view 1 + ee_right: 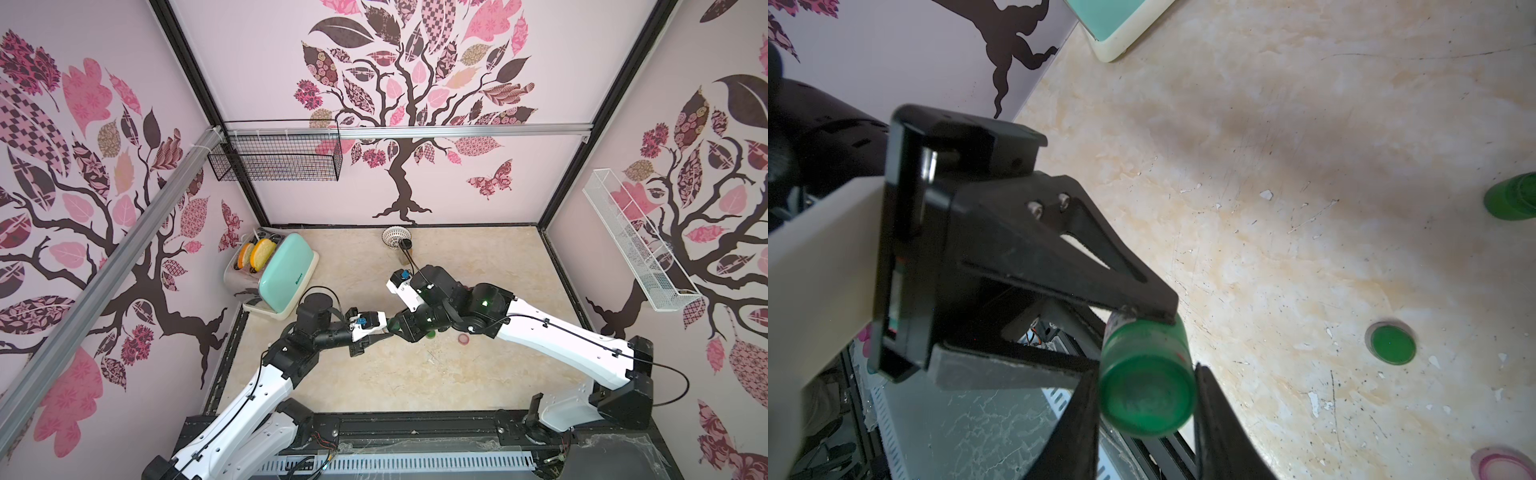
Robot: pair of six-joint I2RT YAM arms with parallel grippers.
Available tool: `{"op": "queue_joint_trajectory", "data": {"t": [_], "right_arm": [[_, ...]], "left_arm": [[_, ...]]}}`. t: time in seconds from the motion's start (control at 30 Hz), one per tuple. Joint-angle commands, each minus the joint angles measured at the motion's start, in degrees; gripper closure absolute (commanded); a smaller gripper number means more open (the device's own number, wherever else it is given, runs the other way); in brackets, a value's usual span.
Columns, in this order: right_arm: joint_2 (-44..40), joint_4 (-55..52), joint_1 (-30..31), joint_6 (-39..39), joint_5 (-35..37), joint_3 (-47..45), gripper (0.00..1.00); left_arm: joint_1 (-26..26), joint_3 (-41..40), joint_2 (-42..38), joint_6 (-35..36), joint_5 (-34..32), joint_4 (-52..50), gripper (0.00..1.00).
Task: Close the paint jar lid
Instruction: Screw the lid onto the paint jar, then place the paint jar at the center of the board.
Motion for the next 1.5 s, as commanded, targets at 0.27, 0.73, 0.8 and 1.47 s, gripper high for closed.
{"op": "queue_joint_trajectory", "data": {"t": [0.27,0.73,0.8,1.47], "right_arm": [[1.56,3.91,-0.44,-1.02,12.57,1.16,1.0],[22.32,-0.89,-8.61,-4.76,17.07,14.45,1.0],[25.76,-1.45,-8.79,-5.62,18.25,16.59,1.0],[50.66,-5.03,-12.59,-7.11,21.69,33.07,0.95]], "left_arm": [[-0.62,-2.08,-4.24,-3.94,-5.62,7.27,0.1],[-0.58,-6.6,-12.08,-7.94,-27.65,14.57,0.02],[-0.56,-6.62,-12.23,-7.81,-28.59,14.61,0.02],[-0.56,-6.61,-12.4,-7.9,-27.61,14.48,0.02]]}}
